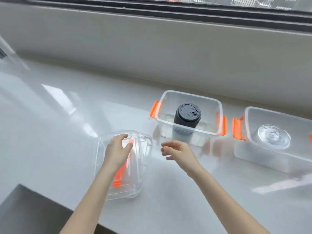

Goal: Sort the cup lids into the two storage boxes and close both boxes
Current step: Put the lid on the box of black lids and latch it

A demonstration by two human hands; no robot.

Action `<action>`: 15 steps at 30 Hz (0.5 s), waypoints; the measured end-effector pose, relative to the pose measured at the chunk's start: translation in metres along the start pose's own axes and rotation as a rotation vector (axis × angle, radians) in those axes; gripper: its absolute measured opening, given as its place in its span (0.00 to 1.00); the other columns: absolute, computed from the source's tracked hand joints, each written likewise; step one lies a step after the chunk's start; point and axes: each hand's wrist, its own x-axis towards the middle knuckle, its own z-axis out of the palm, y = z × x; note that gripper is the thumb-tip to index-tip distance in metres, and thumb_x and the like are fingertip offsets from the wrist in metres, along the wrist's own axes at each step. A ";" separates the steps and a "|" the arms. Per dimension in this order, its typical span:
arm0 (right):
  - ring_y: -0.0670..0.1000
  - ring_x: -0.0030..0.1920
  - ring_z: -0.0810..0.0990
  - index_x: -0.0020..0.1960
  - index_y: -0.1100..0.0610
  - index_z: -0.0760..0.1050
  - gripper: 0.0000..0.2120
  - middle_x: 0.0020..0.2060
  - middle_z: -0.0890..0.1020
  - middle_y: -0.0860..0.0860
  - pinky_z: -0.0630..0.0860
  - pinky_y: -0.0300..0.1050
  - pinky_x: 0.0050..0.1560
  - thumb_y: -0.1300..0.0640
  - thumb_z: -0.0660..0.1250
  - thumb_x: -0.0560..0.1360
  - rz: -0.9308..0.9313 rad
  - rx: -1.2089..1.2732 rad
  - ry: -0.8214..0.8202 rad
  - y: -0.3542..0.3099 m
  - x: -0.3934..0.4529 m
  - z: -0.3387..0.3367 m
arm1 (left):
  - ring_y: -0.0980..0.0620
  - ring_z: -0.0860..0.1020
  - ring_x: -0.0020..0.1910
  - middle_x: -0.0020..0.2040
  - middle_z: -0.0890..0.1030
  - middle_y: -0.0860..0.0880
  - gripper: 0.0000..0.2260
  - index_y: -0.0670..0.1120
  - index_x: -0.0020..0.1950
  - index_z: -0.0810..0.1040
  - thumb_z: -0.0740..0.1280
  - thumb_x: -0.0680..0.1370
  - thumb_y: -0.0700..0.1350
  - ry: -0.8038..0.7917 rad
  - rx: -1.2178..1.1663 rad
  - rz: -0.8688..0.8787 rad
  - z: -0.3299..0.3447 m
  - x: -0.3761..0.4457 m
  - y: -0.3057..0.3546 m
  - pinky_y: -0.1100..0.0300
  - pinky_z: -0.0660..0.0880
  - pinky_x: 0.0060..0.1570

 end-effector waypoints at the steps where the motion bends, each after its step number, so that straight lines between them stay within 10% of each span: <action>1: 0.50 0.43 0.79 0.52 0.59 0.77 0.08 0.45 0.81 0.56 0.76 0.41 0.46 0.64 0.63 0.74 0.027 0.007 0.003 0.007 0.004 0.013 | 0.45 0.64 0.72 0.72 0.68 0.41 0.21 0.40 0.70 0.67 0.62 0.77 0.42 -0.011 0.070 -0.027 -0.004 0.003 -0.014 0.55 0.59 0.69; 7: 0.49 0.58 0.77 0.62 0.58 0.73 0.16 0.56 0.79 0.52 0.73 0.47 0.62 0.60 0.62 0.75 0.118 -0.037 0.008 0.028 0.020 0.078 | 0.37 0.63 0.69 0.68 0.65 0.36 0.23 0.40 0.73 0.59 0.57 0.77 0.38 -0.037 0.237 -0.199 -0.017 0.016 -0.079 0.47 0.64 0.65; 15: 0.53 0.56 0.77 0.64 0.62 0.71 0.19 0.58 0.79 0.56 0.74 0.46 0.60 0.62 0.61 0.74 0.169 -0.059 0.121 0.034 0.028 0.101 | 0.38 0.68 0.66 0.69 0.67 0.38 0.22 0.40 0.71 0.64 0.58 0.76 0.36 0.027 0.194 -0.174 -0.017 0.022 -0.089 0.48 0.67 0.62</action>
